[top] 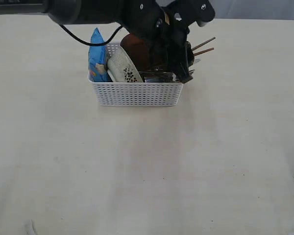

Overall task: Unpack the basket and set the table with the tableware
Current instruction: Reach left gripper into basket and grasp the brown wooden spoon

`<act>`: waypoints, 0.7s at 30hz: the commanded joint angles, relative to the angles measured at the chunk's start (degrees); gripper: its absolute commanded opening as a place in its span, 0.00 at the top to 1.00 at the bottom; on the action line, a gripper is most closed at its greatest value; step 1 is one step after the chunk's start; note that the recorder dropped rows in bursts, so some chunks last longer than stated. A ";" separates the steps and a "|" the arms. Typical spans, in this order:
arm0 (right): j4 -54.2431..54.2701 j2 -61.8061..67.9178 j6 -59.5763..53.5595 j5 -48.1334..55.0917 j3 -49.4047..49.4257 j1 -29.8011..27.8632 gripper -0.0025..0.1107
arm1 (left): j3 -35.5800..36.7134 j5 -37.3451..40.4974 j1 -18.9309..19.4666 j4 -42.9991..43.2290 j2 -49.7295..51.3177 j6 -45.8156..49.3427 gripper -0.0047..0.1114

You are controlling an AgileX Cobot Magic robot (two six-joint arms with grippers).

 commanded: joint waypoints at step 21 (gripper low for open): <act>-0.60 -0.27 0.00 -0.49 0.14 -0.16 0.98 | -0.36 -9.01 2.67 -0.03 4.16 4.45 0.57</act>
